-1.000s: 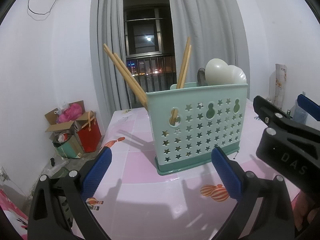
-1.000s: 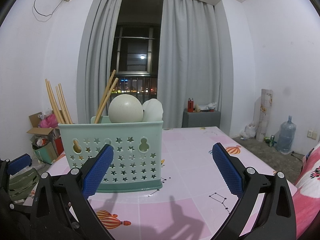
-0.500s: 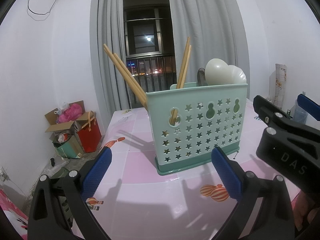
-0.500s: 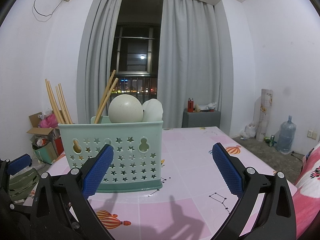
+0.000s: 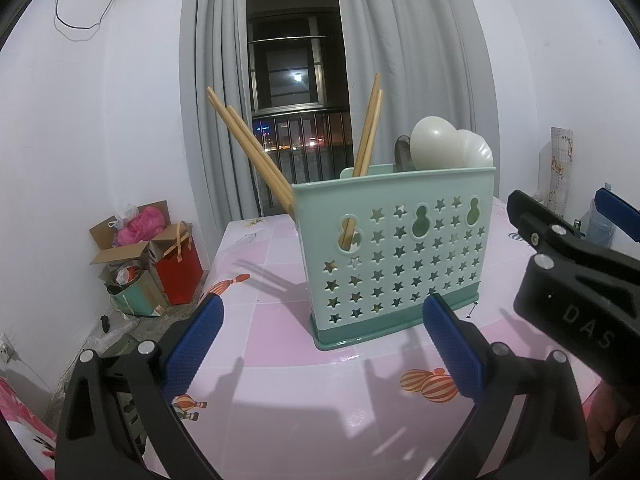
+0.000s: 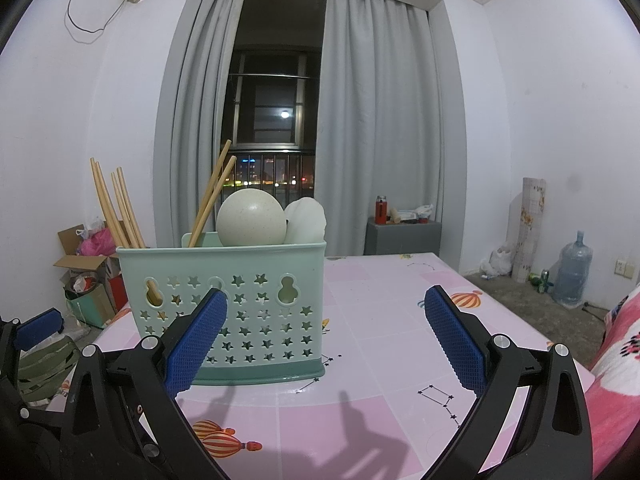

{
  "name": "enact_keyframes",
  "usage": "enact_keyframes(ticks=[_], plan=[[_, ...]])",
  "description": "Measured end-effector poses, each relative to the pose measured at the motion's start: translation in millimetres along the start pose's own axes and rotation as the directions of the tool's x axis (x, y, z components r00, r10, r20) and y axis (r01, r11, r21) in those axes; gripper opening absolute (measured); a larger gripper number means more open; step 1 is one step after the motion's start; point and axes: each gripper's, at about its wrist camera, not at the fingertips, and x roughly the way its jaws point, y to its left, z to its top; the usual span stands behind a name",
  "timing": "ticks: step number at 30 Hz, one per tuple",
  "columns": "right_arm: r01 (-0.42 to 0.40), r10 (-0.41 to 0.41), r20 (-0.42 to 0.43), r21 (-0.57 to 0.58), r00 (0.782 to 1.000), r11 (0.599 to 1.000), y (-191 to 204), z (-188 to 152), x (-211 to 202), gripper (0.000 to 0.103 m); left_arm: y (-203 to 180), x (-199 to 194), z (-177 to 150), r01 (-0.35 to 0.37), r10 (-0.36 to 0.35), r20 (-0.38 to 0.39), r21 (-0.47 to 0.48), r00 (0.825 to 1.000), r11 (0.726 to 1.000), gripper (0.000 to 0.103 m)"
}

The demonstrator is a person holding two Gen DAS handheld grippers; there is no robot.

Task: Organize utensils

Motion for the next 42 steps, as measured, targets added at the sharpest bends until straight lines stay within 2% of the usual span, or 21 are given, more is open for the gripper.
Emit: enact_keyframes(ticks=[42], plan=[[-0.001,0.001,-0.002,0.000,1.000,1.000,-1.8,0.8,-0.2,0.095,-1.4,0.7,2.3,0.000,0.000,-0.005,0.006,1.000,1.000,0.098]])
